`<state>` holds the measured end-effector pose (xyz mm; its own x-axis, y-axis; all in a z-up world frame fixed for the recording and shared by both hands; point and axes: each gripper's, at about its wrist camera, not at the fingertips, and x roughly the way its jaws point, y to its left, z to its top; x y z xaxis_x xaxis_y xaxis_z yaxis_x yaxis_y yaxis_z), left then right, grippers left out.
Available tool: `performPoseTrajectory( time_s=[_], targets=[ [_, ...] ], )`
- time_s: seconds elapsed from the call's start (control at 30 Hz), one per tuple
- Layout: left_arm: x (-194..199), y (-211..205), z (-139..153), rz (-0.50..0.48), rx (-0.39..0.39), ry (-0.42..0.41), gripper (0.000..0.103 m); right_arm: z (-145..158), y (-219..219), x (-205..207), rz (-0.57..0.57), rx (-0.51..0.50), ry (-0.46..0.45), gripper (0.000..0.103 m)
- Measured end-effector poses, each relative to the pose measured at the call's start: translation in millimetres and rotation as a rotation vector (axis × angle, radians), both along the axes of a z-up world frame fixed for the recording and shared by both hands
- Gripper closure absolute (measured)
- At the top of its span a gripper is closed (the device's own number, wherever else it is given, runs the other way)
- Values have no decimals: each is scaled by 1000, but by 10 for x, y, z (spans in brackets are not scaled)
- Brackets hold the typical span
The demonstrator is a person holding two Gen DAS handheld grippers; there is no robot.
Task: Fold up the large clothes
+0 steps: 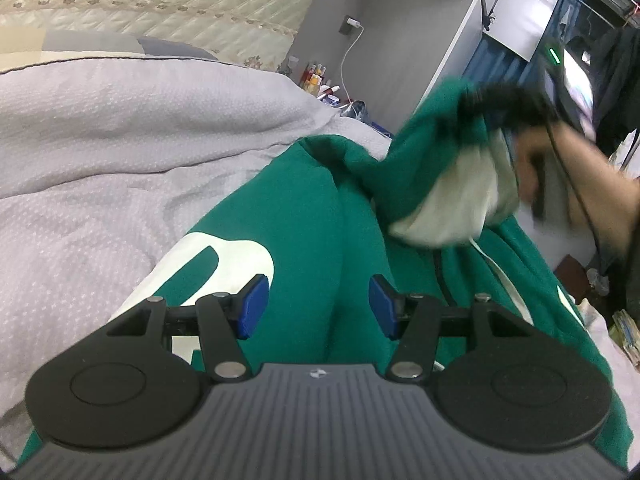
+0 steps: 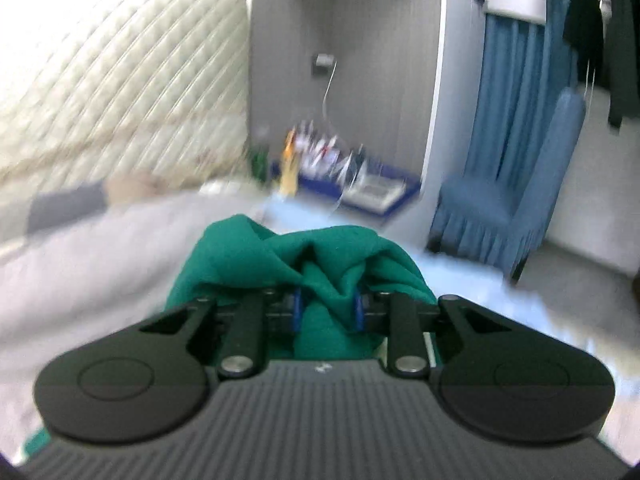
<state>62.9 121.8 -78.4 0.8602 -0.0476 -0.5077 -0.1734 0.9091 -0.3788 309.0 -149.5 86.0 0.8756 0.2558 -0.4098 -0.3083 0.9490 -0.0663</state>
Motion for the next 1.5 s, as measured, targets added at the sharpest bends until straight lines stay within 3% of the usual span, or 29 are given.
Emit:
performPoseTrajectory(
  time_s=[0.17,0.27,0.53,0.77,0.9,0.93,0.97,1.03,1.2,1.5],
  targets=[
    [175,97,-182,-31,-76,-1,42,288,216,785,-59,0,-101,77],
    [225,134,-233,-31,-86,-29,42,229,314,1207,-89,-10,-87,77],
    [455,81,-390,-30,-19,-75,41,-606,315,2150,-163,-19,53,77],
    [537,223,-521,-4,-108,-92,41,-1283,171,2367,-116,-9,168,72],
    [554,214,-512,-2,-104,-87,41,-1293,115,2308,-100,44,172,66],
    [560,212,-508,-2,-101,-87,41,-1264,102,2289,-94,61,173,55],
    [564,210,-501,-2,-100,-87,41,-1230,99,2280,-88,70,170,38],
    [538,211,-487,-3,-96,-87,41,-1132,45,2128,-79,92,149,23],
    [498,174,-405,-9,-72,-91,41,-893,-74,1657,-42,120,147,23],
    [308,136,-226,-22,-81,-113,41,-440,-380,378,60,113,131,23]
  ],
)
